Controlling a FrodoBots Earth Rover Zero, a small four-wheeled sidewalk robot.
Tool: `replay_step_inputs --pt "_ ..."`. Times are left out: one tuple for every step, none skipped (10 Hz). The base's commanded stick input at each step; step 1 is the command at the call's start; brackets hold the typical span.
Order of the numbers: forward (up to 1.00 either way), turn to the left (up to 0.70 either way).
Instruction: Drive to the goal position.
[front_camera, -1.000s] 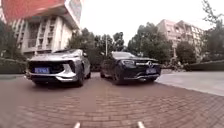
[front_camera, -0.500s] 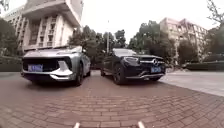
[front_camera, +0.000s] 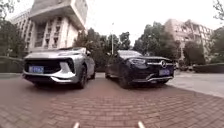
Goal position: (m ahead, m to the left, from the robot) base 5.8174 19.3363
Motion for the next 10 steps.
replay_step_inputs --pt "0.45 0.27" --pt "0.45 0.27" --pt "0.45 0.27" --pt "0.45 0.27" --pt "0.45 0.27" --pt "0.45 0.13" --pt "0.45 0.0" --pt "0.45 0.0" --pt "0.45 0.0" --pt "0.45 0.0"
